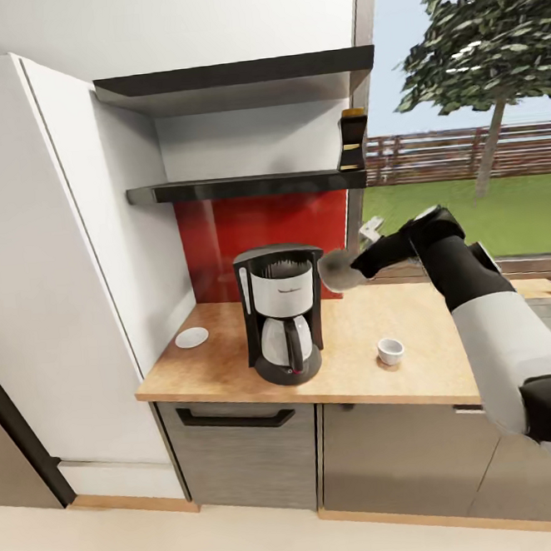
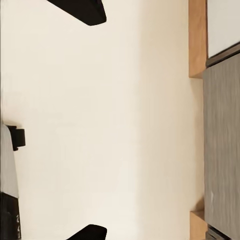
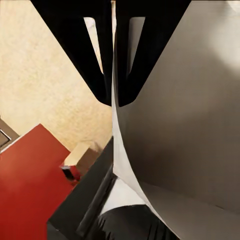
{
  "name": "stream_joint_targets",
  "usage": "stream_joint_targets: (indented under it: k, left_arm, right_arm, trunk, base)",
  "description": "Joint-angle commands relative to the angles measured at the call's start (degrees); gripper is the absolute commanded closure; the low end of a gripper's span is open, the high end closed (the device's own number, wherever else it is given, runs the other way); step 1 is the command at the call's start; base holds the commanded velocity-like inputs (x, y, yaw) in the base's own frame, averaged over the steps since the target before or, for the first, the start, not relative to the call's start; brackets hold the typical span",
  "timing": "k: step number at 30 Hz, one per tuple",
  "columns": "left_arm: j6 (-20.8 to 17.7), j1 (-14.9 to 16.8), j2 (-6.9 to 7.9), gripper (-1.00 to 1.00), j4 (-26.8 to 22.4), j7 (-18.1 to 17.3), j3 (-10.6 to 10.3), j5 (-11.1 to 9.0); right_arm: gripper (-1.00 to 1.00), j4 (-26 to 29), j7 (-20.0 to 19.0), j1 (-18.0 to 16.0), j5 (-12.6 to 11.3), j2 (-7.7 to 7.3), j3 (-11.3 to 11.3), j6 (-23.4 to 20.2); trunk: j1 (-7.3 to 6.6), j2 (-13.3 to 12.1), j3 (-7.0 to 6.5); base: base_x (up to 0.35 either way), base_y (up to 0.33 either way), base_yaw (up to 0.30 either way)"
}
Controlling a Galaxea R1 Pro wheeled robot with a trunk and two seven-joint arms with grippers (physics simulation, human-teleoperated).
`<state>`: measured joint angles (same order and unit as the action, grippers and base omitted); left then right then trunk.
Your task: Set up a coffee station on the kitchen countertop: keep the coffee maker on the countertop, move the bottle of coffee from the kitchen shelf to the counter next to the coffee maker, place a paper coffee filter on top of the coffee maker, put the saucer next to the coffee maker with the coffee cup on the saucer, and place the electric kettle next to the coffee maker.
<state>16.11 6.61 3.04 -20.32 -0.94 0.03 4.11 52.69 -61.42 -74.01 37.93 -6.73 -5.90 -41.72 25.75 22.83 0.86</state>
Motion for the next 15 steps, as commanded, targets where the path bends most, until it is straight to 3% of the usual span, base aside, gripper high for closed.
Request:
stream_joint_targets:
  k: [1, 8, 13, 15]
  left_arm:
    - [0.20, 0.05, -0.01, -1.00, 0.93, -0.02, -0.05, 0.44]
    - [0.13, 0.06, -0.05, -1.00, 2.15, -0.02, -0.31, 0.52]
    - [0.09, 0.06, -0.18, -1.00, 2.28, -0.02, -0.55, 0.54]
    - [0.13, 0.06, -0.21, -1.00, 2.29, -0.01, -0.61, 0.54]
  right_arm:
    - [1.00, -1.28, -4.31, -2.05, 0.67, -0.04, -0.08, -0.46]
    - [1.00, -5.72, -11.96, -6.78, 4.02, 0.36, -0.16, -0.59]
    - [1.00, -7.07, -20.47, -8.59, 7.78, 0.47, -0.17, -0.75]
    - [1.00, -7.54, -23.41, -9.44, 10.38, 0.58, -0.17, -0.79]
  trunk:
    - [0.03, 0.09, 0.10]
    - [0.03, 0.09, 0.10]
    - [0.03, 0.09, 0.10]
    - [0.03, 0.09, 0.10]
  base:
    - [0.000, 0.000, 0.000]
    - [0.000, 0.000, 0.000]
    - [0.000, 0.000, 0.000]
    - [0.000, 0.000, 0.000]
